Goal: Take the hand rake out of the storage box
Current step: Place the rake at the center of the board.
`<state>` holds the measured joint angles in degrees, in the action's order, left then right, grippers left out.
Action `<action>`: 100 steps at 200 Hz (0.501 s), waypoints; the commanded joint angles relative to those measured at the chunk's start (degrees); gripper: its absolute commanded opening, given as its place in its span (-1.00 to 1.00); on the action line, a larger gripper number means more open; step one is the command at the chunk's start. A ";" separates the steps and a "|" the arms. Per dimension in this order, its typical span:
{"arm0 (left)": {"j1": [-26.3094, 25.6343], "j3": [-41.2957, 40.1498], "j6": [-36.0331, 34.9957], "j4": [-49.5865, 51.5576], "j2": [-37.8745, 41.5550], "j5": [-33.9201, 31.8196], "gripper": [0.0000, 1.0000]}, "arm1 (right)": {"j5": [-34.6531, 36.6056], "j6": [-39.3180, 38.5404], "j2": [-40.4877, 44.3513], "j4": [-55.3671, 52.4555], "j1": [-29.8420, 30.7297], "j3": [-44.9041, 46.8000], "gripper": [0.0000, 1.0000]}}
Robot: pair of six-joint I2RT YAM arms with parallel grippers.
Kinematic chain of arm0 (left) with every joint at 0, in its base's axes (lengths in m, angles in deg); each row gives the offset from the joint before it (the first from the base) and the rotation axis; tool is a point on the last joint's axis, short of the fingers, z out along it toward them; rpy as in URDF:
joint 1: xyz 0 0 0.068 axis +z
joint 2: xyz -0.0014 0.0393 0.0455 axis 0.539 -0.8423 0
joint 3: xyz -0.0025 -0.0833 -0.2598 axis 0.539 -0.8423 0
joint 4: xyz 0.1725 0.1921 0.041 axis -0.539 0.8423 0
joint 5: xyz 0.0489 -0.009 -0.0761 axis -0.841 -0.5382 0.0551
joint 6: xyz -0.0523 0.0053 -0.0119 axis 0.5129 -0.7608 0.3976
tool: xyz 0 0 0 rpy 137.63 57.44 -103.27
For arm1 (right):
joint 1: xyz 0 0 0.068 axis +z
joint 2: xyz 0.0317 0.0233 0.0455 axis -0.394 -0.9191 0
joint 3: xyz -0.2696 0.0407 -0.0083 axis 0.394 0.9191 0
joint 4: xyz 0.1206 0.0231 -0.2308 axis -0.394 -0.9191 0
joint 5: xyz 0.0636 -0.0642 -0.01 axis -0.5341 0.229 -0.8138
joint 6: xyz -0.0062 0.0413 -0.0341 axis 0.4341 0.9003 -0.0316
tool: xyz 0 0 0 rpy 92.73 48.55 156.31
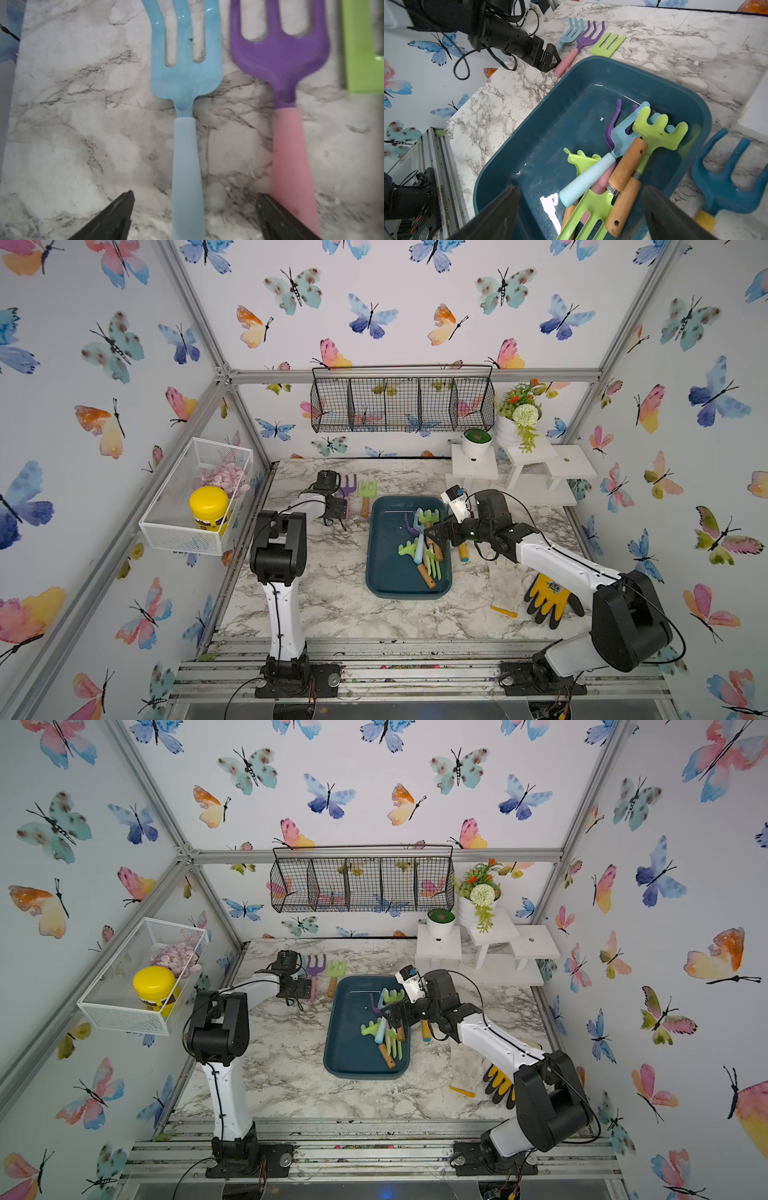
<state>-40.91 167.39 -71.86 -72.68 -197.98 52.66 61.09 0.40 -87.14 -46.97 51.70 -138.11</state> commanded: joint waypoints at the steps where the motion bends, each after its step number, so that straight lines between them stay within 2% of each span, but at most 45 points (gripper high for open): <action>1: -2.55 -4.75 0.94 -3.74 8.80 -3.86 0.97 | -1.27 -0.79 2.10 -0.74 0.07 0.44 0.96; 51: -8.48 -21.04 7.49 -5.21 27.96 -2.17 0.97 | 0.63 0.35 4.10 -2.19 0.07 1.42 0.96; 100: -17.93 -27.29 14.70 -3.33 41.42 2.82 0.99 | 5.36 3.59 5.01 -10.10 0.07 -0.32 0.96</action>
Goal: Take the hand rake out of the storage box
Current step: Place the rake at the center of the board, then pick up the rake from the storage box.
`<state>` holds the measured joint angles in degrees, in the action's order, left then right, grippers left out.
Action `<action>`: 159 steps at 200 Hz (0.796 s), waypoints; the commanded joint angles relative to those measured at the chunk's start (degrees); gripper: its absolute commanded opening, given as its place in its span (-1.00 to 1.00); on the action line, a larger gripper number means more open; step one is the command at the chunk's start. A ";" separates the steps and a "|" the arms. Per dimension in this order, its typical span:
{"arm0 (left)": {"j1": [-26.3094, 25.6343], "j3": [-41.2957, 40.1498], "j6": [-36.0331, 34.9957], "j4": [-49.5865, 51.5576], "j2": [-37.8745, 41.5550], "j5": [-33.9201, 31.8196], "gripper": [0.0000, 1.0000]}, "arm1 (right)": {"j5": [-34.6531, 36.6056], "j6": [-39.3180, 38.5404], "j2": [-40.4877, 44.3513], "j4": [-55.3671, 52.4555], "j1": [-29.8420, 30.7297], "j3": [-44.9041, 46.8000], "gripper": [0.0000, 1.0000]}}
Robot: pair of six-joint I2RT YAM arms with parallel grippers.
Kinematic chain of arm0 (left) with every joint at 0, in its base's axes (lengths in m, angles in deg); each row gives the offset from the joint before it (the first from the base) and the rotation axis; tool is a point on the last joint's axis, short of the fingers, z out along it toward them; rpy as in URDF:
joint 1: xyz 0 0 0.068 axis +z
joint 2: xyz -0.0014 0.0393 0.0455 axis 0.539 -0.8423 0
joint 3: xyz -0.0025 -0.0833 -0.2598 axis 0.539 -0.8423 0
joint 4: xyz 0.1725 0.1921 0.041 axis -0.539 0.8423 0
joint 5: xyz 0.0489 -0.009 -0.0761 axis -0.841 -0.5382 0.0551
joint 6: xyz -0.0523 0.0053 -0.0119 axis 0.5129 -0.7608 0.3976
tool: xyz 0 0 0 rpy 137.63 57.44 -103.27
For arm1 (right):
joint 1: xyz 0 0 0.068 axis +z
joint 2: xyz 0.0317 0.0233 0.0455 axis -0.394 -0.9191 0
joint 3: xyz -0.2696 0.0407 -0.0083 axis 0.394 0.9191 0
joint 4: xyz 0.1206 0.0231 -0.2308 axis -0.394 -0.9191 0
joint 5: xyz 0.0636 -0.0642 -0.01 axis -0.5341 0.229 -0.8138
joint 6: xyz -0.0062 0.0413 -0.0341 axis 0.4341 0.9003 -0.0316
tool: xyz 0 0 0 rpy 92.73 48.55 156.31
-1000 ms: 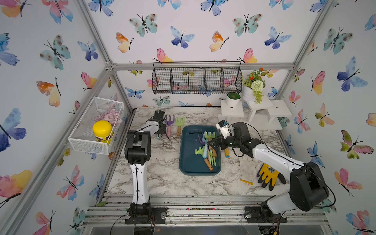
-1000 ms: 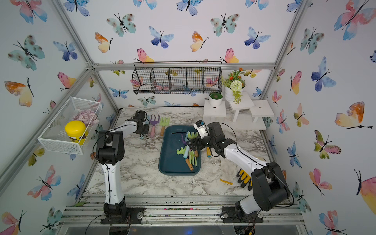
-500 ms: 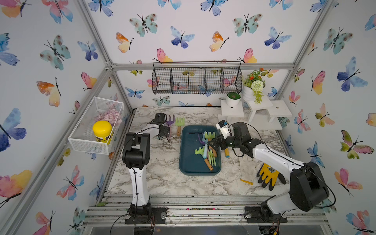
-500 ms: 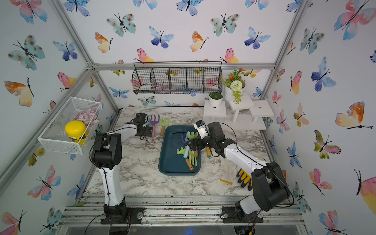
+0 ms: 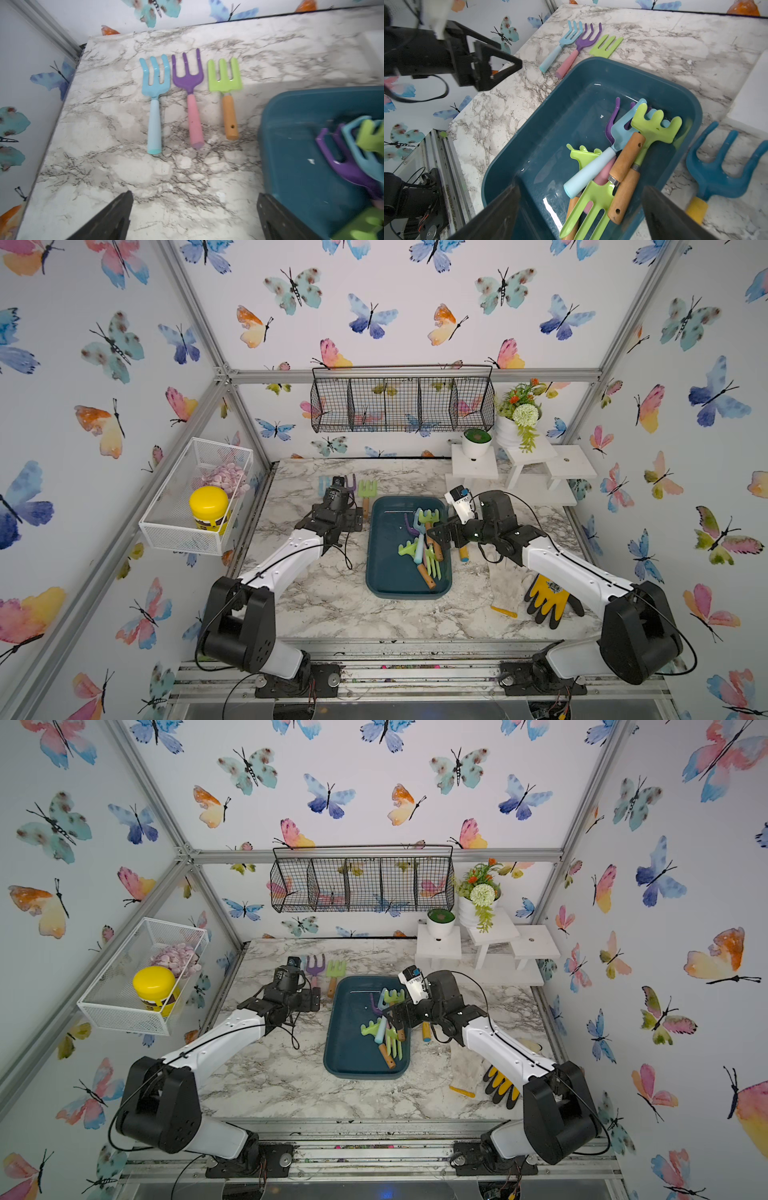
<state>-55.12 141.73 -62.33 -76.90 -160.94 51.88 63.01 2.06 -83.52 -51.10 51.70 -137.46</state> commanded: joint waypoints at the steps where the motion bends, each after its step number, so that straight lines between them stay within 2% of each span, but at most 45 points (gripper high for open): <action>1: -3.88 -1.66 5.26 0.89 4.46 3.77 0.99 | 3.55 1.94 1.47 -6.12 0.07 -0.95 0.96; 29: -8.09 -1.28 8.18 1.87 5.67 6.46 0.86 | 7.46 2.49 6.21 -8.67 0.12 1.04 0.96; 81: -17.59 1.25 11.93 4.01 4.24 4.71 0.71 | 15.99 6.19 15.26 -9.70 0.07 7.87 0.96; 122: -23.44 2.20 14.21 4.35 1.81 1.11 0.55 | 13.60 6.56 15.71 -9.79 0.07 9.38 0.96; 159: -25.45 2.02 17.07 3.24 -0.55 3.06 0.24 | 11.75 5.40 14.39 -10.53 0.07 8.13 0.89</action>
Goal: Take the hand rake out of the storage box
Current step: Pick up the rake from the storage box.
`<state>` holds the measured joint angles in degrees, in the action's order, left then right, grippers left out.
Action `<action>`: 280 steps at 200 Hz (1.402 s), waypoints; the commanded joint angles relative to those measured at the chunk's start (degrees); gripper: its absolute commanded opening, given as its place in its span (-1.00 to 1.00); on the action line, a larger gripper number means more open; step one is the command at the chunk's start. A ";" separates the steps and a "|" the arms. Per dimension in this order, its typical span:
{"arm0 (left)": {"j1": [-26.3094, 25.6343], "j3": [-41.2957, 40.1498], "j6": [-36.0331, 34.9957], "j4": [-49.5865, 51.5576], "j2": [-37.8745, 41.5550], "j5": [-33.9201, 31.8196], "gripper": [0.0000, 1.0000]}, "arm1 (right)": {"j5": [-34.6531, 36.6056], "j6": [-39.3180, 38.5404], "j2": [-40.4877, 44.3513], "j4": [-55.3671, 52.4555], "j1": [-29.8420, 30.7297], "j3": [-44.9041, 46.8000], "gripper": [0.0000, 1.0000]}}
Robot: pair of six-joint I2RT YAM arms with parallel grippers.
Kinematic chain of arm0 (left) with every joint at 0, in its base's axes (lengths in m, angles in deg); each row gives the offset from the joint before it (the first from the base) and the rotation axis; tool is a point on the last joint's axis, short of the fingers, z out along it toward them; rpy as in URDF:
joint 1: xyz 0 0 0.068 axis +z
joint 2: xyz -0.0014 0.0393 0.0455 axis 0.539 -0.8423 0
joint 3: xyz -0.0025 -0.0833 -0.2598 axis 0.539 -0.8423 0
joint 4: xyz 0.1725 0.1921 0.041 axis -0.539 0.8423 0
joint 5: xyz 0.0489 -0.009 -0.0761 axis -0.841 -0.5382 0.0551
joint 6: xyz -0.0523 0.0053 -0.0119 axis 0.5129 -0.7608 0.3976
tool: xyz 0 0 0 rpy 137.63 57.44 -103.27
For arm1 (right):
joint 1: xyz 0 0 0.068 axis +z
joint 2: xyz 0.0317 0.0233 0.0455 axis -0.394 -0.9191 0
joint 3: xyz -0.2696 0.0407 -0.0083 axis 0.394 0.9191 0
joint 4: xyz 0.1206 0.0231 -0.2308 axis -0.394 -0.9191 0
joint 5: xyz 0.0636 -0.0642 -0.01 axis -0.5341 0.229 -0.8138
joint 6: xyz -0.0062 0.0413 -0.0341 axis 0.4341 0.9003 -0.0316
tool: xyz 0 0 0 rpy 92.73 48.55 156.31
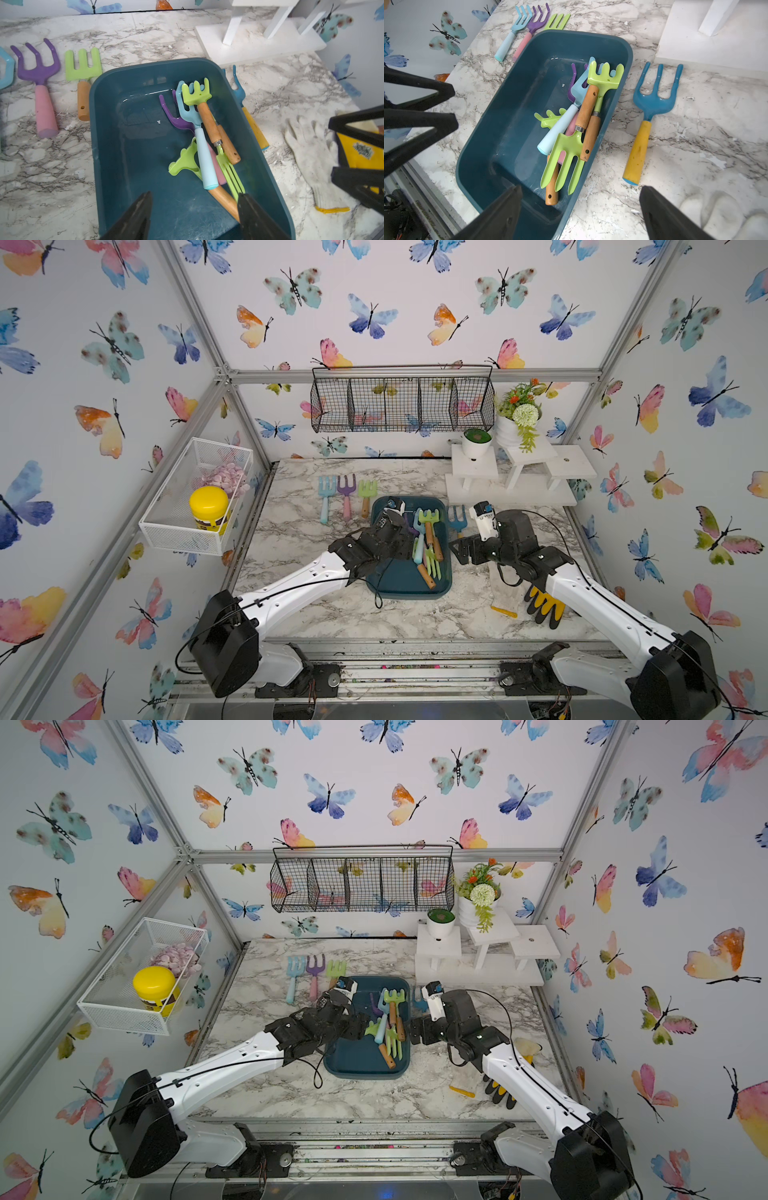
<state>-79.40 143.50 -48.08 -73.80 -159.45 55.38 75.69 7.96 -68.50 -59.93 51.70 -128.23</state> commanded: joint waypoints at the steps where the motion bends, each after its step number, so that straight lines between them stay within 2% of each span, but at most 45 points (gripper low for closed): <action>1: -1.23 0.25 2.93 0.19 -2.13 -0.44 0.24 | -0.88 -0.52 -0.62 -1.72 0.07 -1.13 0.89; 18: -1.65 0.71 4.01 1.41 -3.97 -0.14 0.17 | -0.06 -0.73 -0.14 -1.67 0.07 -1.03 0.87; 31: -1.74 0.40 4.91 2.13 -5.07 -0.02 0.00 | 0.62 -0.71 0.60 -1.50 0.07 -0.43 0.84; 44: -1.82 -0.64 5.95 1.77 -5.63 0.57 -0.07 | 1.17 -0.46 1.36 -1.02 0.07 0.60 0.82; 75: -3.10 -3.00 8.93 -0.84 -6.71 3.40 -0.12 | 0.42 -0.18 1.64 -0.33 0.08 1.30 0.80; 110: -5.26 -4.33 13.11 -2.69 -8.52 5.45 -0.04 | -1.14 -0.44 0.88 -0.14 0.07 0.84 0.81; 134: -6.86 -4.00 14.36 -3.01 -10.54 5.53 0.13 | -1.98 -0.53 0.47 0.47 0.07 1.02 0.81; 152: -7.51 -3.09 14.91 -3.04 -12.48 6.04 0.16 | -2.20 -0.62 0.42 0.41 0.07 0.93 0.83; 239: -7.71 -1.52 15.96 -4.91 -21.75 6.21 0.29 | -2.17 -0.27 2.25 0.37 0.07 1.28 0.91; 280: -7.71 -0.29 16.10 -4.79 -22.43 4.64 0.50 | -2.54 -0.35 1.94 0.61 0.10 1.50 0.94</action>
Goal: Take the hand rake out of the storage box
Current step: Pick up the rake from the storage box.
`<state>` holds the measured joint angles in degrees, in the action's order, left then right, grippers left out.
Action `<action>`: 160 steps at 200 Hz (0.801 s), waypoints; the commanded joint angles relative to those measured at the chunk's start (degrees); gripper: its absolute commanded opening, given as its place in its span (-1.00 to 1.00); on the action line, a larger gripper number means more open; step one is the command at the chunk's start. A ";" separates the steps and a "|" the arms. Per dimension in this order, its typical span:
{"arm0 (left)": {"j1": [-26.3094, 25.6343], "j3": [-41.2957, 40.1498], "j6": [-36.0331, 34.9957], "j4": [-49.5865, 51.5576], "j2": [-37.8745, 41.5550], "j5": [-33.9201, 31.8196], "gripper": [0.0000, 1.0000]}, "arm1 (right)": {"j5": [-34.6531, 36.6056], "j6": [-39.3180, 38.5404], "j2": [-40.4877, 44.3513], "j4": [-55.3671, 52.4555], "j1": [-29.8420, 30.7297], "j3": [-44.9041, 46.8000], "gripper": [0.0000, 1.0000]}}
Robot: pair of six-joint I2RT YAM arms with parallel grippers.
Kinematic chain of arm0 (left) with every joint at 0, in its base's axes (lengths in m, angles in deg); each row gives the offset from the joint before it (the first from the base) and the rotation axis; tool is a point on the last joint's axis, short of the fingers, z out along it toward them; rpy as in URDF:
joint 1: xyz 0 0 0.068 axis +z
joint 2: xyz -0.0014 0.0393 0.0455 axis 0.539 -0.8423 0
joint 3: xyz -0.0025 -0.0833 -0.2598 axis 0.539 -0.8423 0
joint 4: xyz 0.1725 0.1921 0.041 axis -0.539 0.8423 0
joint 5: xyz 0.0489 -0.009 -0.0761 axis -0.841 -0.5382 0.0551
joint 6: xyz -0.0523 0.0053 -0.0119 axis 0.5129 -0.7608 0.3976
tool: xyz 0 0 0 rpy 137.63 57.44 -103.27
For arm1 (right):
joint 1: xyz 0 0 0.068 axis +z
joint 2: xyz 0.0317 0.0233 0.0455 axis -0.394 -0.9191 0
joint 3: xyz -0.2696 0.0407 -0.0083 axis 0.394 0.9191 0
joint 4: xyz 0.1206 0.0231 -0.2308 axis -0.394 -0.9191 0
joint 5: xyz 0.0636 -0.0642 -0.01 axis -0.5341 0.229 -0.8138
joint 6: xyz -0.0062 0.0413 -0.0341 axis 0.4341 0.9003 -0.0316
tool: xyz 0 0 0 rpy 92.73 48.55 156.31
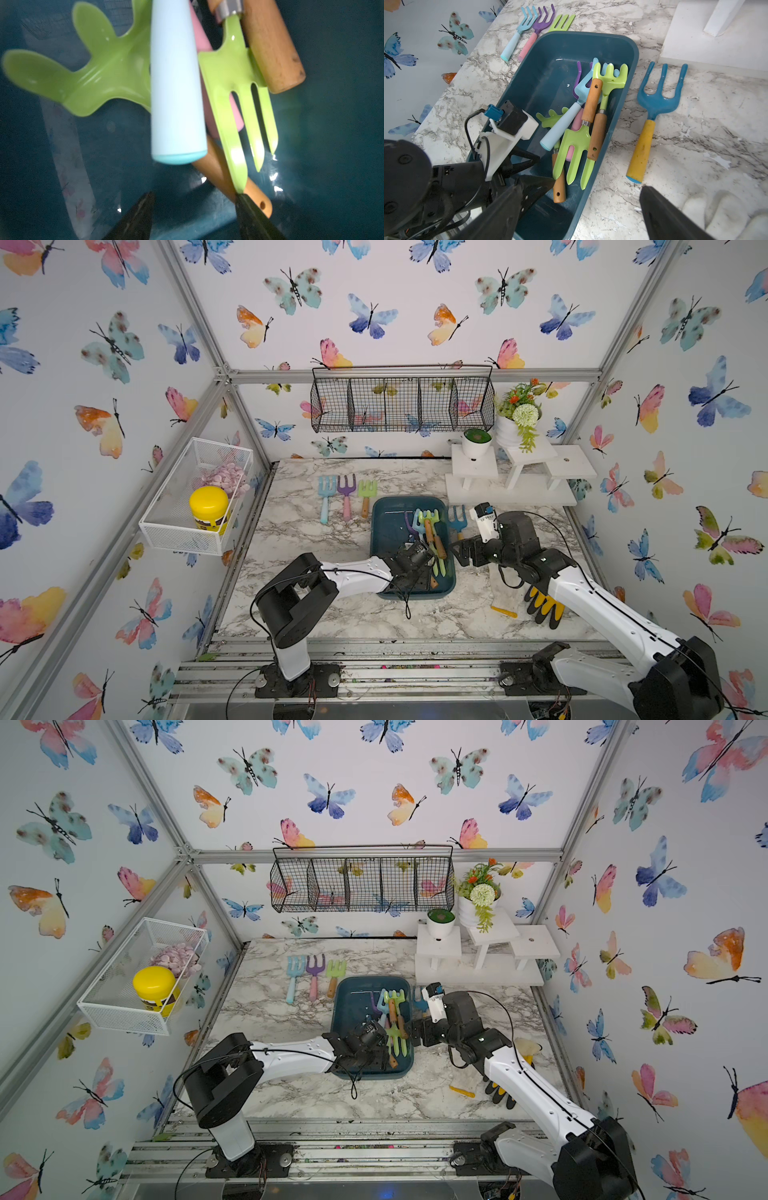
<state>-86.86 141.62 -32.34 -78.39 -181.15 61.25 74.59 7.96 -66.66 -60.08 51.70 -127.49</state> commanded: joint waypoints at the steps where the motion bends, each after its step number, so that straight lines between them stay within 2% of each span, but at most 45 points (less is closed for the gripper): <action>1: -0.25 1.63 0.34 -0.19 -0.72 -1.32 0.50 | -1.48 -0.35 0.10 0.77 0.08 0.78 0.94; 31: 0.05 2.86 -0.29 1.02 -0.72 -2.86 0.66 | -1.75 -0.31 -0.32 1.00 0.07 1.07 0.97; 50: 0.61 3.00 -0.69 1.54 -1.24 -3.49 0.67 | -2.20 -0.35 -0.61 0.94 0.07 1.14 0.97; 111: 2.23 0.45 -1.34 2.61 -2.42 -5.44 0.49 | -2.79 -0.35 -0.41 0.96 0.07 1.33 0.96; 160: 3.45 -0.10 -2.46 4.89 -0.59 -7.36 0.43 | -2.99 -0.35 -0.29 0.83 0.07 1.34 0.97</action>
<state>-84.91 143.37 -33.15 -78.71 -182.38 58.59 72.95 7.96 -66.84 -59.40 51.70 -126.81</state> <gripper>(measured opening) 0.720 0.983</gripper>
